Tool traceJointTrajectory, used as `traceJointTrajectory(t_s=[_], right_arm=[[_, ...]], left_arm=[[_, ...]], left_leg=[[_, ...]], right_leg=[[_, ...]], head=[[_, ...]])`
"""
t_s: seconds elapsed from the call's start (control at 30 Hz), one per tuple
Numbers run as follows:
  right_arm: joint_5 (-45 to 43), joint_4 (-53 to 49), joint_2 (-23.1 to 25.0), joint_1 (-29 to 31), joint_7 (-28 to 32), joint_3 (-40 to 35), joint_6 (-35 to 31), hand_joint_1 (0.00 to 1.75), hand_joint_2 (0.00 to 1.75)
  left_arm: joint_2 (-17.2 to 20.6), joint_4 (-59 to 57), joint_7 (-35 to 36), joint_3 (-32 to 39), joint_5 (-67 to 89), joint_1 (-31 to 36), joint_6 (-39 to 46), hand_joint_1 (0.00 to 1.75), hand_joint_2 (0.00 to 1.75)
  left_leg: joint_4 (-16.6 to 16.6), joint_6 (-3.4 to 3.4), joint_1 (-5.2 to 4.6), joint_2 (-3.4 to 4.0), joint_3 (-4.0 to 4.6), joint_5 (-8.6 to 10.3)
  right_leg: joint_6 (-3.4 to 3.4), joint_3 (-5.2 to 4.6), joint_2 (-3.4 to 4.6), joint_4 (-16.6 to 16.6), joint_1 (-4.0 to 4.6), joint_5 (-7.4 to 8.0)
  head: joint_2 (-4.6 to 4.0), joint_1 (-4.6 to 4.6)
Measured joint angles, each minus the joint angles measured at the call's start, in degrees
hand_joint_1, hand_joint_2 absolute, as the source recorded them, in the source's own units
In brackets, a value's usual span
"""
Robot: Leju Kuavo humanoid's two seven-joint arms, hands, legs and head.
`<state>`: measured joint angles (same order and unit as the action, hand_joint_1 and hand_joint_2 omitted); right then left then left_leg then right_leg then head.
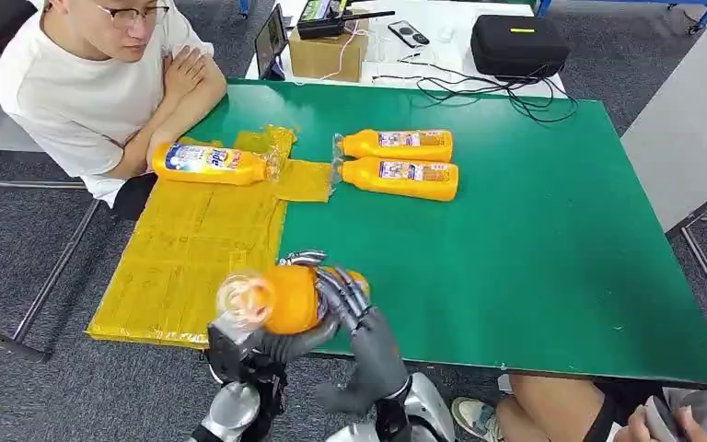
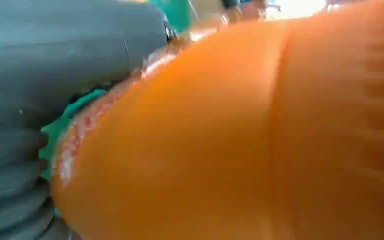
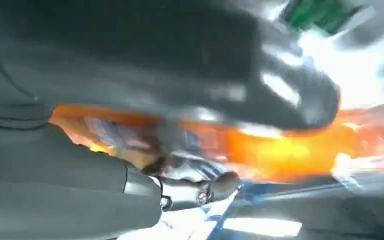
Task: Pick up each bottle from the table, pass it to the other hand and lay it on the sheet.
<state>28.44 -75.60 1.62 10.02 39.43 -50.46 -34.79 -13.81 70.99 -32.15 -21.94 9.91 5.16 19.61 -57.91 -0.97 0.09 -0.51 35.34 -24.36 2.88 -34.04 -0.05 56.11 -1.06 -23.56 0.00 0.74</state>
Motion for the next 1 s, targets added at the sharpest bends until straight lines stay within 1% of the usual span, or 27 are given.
traceJointTrajectory(t_s=[0.03,0.07,0.13,0.23,0.33,0.4,0.53,0.7,0.77,0.83,0.9,0.93,1.0], right_arm=[[0.00,-0.79,0.11,-0.01,0.29,-1.36,-0.65,0.00,0.00],[-0.15,-1.23,0.18,-0.33,0.27,-2.05,-1.10,0.00,0.00],[-0.15,-1.95,0.00,-0.27,0.27,-2.63,-1.71,0.00,0.00],[-0.20,-3.15,0.00,-0.44,0.27,-3.51,-3.00,0.00,0.00],[-0.52,-4.31,-0.06,-0.61,0.22,-3.70,-4.70,0.00,0.00],[-0.78,-5.31,-0.24,-0.81,0.14,-3.62,-5.08,0.00,0.00],[-1.90,-7.08,-0.54,-1.60,0.11,-2.98,-5.07,0.00,0.00],[-2.10,-8.20,-0.65,-1.74,0.11,-2.57,-5.05,0.00,0.00],[-2.89,-8.42,-0.74,-1.77,0.11,-2.52,-4.59,0.00,0.00],[-3.63,-8.94,-0.79,-1.94,0.11,-2.24,-3.83,0.00,0.00],[-3.72,-9.49,-0.85,-2.05,0.11,-2.02,-3.48,0.00,0.00],[-3.78,-9.79,-0.89,-2.08,0.11,-1.87,-3.44,0.00,0.00],[-3.80,-10.56,-0.89,-2.28,0.11,-1.43,-3.02,0.00,0.00]], left_arm=[[0.02,-1.28,0.40,0.41,2.43,0.45,3.08,1.75,1.75],[0.02,-1.94,0.35,0.68,4.15,0.92,5.32,1.75,1.75],[-0.04,-3.50,0.66,1.18,6.18,2.14,6.97,1.75,1.75],[-0.04,-5.53,0.74,1.88,8.30,3.60,9.99,1.75,1.75],[-0.02,-7.80,0.92,2.84,14.06,5.02,16.73,1.75,1.75],[-0.02,-9.57,1.12,4.58,22.02,6.08,19.66,1.75,1.75],[-0.50,-12.12,1.33,9.52,33.06,7.53,20.37,1.75,1.75],[-0.92,-13.72,1.71,12.06,34.55,7.96,20.43,1.75,1.75],[-1.27,-13.98,3.66,13.53,42.74,8.07,20.43,1.75,1.75],[-1.53,-14.69,7.24,14.95,53.82,8.81,20.43,1.75,1.75],[-1.51,-16.81,11.02,15.80,60.48,10.65,20.43,1.75,1.75],[-1.46,-18.95,13.03,16.00,61.51,12.14,20.43,1.75,1.75],[-0.94,-22.69,19.80,16.15,66.95,15.00,20.43,1.75,1.75]], left_leg=[[0.00,0.01,-0.01,0.04,0.01,0.00],[0.00,0.02,0.00,-0.01,0.04,0.02],[0.00,0.03,0.05,-0.12,0.09,0.06],[0.00,0.03,0.04,-0.02,0.09,0.05],[0.00,0.03,0.03,-0.04,0.09,0.05],[0.00,0.03,0.03,-0.05,0.09,0.05],[0.00,0.03,0.03,0.02,0.08,0.05],[0.00,0.03,0.03,-0.01,0.08,0.05],[0.00,0.03,0.03,-0.01,0.08,0.05],[0.00,0.03,0.03,-0.02,0.09,0.05],[0.00,0.03,0.02,-0.02,0.10,0.05],[0.00,0.03,0.02,-0.03,0.09,0.05],[0.00,0.02,0.03,0.00,0.07,0.06]], right_leg=[[0.00,-0.07,0.01,0.01,-0.01,0.00],[0.00,-0.07,-0.01,0.01,0.00,-0.01],[-0.01,-0.04,-0.05,0.03,0.05,-0.03],[-0.01,-0.05,-0.02,0.02,0.04,-0.02],[-0.01,-0.05,-0.02,0.01,0.03,-0.02],[-0.01,-0.05,-0.02,0.01,0.03,-0.02],[-0.01,-0.06,-0.01,0.02,0.03,-0.01],[-0.01,-0.07,-0.01,0.02,0.03,-0.01],[-0.01,-0.08,-0.01,0.02,0.03,-0.02],[-0.01,-0.09,-0.01,0.01,0.03,-0.02],[-0.01,-0.07,-0.01,0.01,0.02,-0.01],[-0.01,-0.07,-0.02,0.01,0.03,-0.01],[-0.02,-0.05,-0.02,0.02,0.03,0.01]], head=[[0.00,0.00],[0.00,0.24],[0.00,0.06],[0.00,0.09],[0.00,0.11],[0.00,0.11],[0.00,0.13],[0.00,0.11],[0.00,0.11],[0.00,0.09],[0.00,0.11],[0.00,0.11],[0.00,0.13]])
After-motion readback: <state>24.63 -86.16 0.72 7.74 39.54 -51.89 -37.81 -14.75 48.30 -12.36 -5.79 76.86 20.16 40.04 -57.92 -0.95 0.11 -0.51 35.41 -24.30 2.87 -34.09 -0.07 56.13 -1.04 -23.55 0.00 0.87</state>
